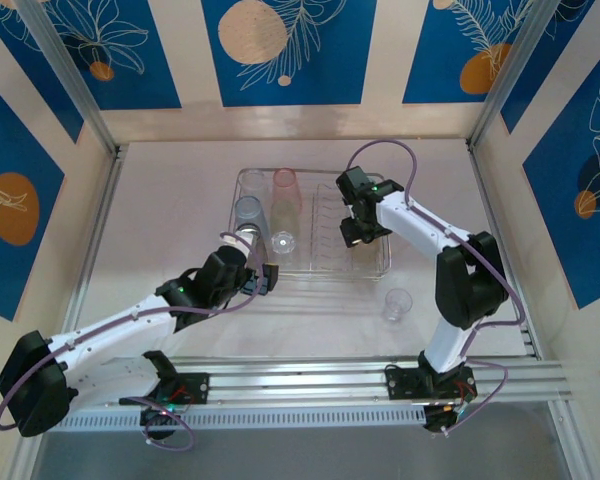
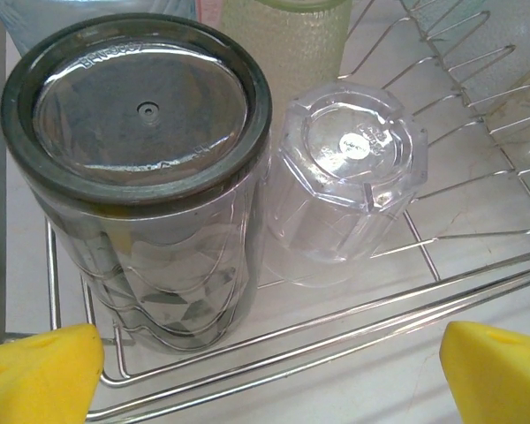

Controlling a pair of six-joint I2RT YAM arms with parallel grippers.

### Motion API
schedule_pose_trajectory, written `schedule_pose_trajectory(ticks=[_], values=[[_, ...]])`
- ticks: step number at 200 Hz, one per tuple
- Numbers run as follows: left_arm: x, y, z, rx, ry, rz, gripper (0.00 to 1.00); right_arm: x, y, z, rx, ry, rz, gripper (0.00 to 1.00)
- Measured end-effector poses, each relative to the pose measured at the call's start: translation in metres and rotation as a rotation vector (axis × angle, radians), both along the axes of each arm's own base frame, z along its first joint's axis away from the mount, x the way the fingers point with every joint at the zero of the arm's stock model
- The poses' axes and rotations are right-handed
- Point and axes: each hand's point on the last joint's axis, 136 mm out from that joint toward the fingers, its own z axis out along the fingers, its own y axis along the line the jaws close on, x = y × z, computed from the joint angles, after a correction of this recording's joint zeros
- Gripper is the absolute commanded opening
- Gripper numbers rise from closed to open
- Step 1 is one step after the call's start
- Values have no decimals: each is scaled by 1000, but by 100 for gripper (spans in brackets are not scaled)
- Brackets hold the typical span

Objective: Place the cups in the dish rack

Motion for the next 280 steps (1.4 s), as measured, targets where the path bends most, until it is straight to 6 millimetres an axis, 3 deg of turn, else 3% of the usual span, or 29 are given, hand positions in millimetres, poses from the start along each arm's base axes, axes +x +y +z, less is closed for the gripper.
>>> schedule_pose_trajectory(ticks=[31,90,111,138,162,180,199,219,242,262,280], values=[[0,0,0,0,0,0,98,1,-2,4,-23,8,0,82],[0,0,-1,2,2,-1,99,-3,-8,25,1,-4,-71,81],[-4,0,-3,11,23,-13,96,-11,-18,55,42,-60,-126,78],[-7,-13,4,15,64,-57,92,-32,-44,111,178,-218,-237,73],[-18,-58,26,-25,91,-157,91,-68,-77,137,304,-318,-352,72],[-32,-106,42,-77,124,-248,90,-90,-92,132,382,-315,-427,72],[-42,-150,47,-99,168,-310,90,-104,-96,118,445,-278,-467,72],[-51,-196,39,-97,226,-357,89,-114,-97,105,498,-241,-505,72],[-56,-238,18,-65,304,-384,87,-123,-99,113,551,-280,-525,71],[-57,-263,-2,-28,371,-395,86,-127,-103,125,584,-338,-535,70],[-56,-274,-17,9,413,-390,83,-129,-106,129,595,-361,-548,69]])
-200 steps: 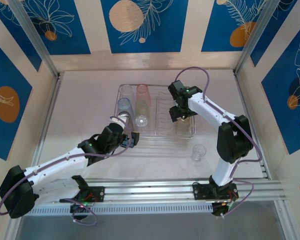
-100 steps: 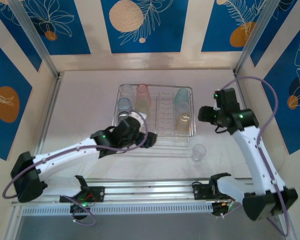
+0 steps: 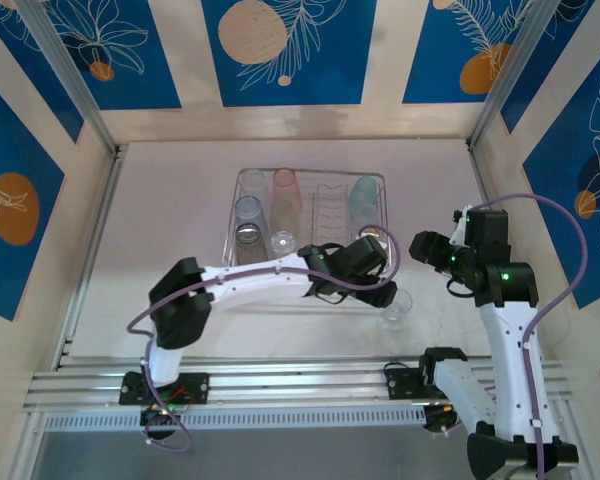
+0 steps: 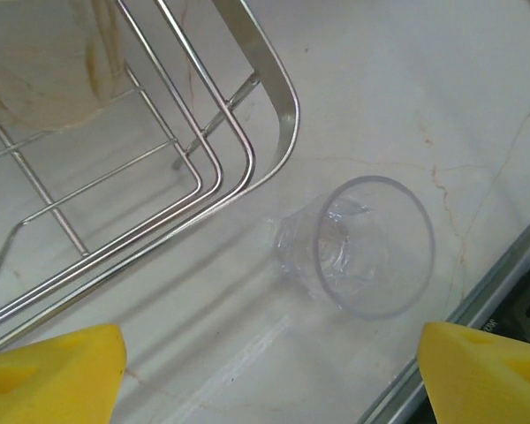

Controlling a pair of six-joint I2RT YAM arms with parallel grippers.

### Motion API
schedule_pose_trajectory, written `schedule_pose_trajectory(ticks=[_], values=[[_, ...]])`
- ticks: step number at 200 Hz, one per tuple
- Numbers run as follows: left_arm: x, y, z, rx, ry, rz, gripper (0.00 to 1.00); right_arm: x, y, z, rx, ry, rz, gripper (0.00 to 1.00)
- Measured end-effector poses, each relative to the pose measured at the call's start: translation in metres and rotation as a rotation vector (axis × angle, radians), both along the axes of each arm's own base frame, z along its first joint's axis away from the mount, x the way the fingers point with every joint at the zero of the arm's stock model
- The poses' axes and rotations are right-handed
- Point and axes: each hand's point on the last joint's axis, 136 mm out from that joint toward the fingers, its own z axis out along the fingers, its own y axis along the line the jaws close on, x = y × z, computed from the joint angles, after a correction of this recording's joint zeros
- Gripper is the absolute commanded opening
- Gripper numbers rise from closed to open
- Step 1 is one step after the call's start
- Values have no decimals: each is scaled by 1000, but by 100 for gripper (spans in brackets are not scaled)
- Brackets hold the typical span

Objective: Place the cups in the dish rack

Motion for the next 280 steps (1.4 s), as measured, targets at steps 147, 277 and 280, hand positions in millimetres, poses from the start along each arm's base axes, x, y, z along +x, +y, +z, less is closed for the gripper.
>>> schedule_pose_trajectory(ticks=[147,277,280], values=[[-22,-16,-51,175,113,-67,73,1,-11,7,12,-81,-51,68],[-11,-36,-48,135,80,-46,47,2,-6,0,38,-75,-32,67],[-11,-37,-48,134,80,-45,46,2,-6,0,38,-75,-32,67]])
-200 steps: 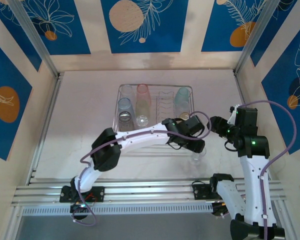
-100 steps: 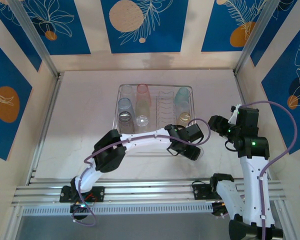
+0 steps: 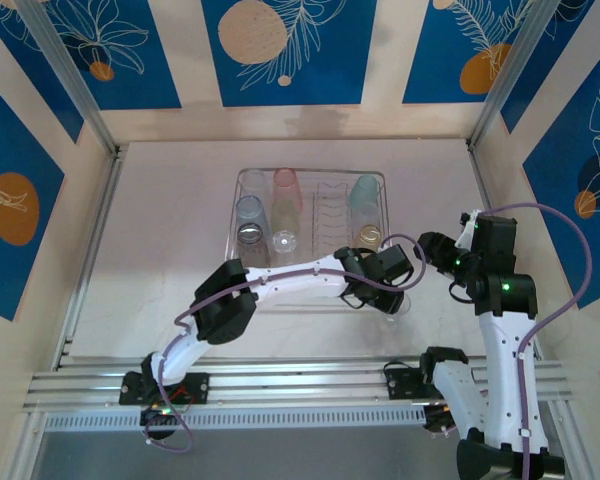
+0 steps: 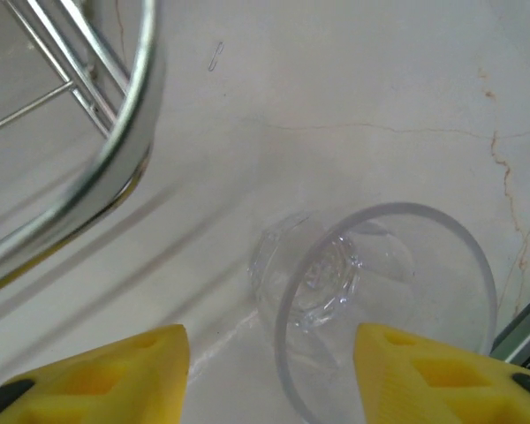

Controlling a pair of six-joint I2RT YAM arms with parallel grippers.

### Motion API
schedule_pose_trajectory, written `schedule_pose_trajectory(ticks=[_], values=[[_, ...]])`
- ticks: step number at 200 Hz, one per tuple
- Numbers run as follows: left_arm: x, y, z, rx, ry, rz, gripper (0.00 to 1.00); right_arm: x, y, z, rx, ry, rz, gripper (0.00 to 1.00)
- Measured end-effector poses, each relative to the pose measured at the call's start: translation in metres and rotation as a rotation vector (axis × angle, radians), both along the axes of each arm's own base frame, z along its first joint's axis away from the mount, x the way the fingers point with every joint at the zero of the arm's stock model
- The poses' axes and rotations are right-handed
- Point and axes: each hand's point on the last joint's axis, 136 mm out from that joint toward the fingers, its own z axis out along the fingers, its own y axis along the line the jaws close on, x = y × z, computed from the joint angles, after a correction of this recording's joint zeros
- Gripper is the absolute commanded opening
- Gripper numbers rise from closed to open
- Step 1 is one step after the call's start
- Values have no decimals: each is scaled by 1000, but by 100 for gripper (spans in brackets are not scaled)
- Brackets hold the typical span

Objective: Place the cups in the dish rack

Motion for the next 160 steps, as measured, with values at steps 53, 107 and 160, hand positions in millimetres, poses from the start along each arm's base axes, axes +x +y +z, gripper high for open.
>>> schedule_pose_trajectory(ticks=[53,107,160], values=[[0,-8,-4,-19,3,-2,21,-4,-1,2,-4,-35,-6,66],[-4,-11,-4,-130,-15,-15,0,-10,-4,14,-13,-137,-27,85],[-16,30,35,-332,-88,5,0,-5,3,28,31,-177,21,95]])
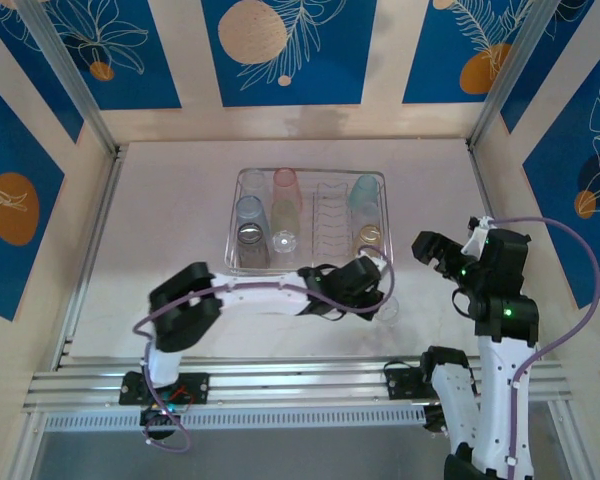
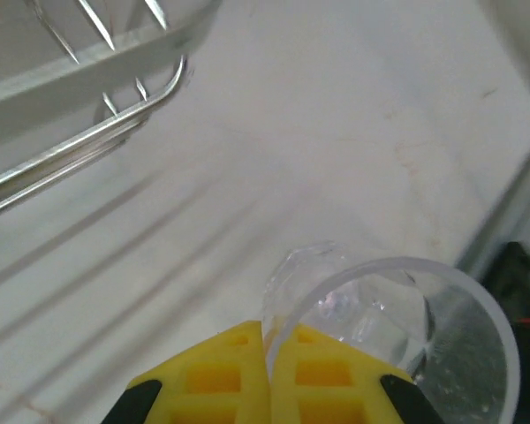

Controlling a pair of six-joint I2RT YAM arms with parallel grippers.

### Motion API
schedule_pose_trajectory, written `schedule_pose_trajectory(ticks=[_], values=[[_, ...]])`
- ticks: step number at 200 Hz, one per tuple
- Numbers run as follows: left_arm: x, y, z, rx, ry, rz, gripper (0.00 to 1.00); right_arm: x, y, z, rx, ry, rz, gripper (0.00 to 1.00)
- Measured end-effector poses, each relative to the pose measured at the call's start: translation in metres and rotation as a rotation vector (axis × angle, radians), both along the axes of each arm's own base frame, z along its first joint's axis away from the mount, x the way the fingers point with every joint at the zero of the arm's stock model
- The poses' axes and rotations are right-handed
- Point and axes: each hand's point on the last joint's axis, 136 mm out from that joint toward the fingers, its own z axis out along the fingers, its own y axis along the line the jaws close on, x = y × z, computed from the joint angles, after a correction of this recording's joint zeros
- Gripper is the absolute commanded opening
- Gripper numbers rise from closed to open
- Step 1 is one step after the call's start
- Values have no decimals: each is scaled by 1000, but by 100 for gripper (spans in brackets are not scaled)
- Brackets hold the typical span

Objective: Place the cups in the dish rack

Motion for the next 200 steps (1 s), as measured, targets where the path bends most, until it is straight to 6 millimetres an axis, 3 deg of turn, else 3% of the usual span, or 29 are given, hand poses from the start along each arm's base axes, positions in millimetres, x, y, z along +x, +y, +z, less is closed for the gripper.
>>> schedule_pose_trajectory(ticks=[11,38,54,68,88,103,126,160,200], values=[[0,8,26,-90,-34,12,0,2,5,10,12,-21,29,96],[6,38,117,-401,-135,67,0,9,21,45,55,-101,139,95],[20,68,169,-610,-183,123,0,15,32,66,93,-149,212,95],[38,98,197,-756,-221,187,0,21,43,80,138,-188,279,95],[58,135,207,-884,-240,274,0,28,59,92,233,-214,378,95],[65,149,205,-932,-230,305,0,32,72,101,308,-225,461,95],[62,154,208,-996,-202,292,0,32,103,106,397,-209,626,97],[53,158,232,-1097,-198,244,0,25,154,92,464,-109,842,97],[47,160,241,-1134,-193,215,0,28,175,83,506,-58,931,96]])
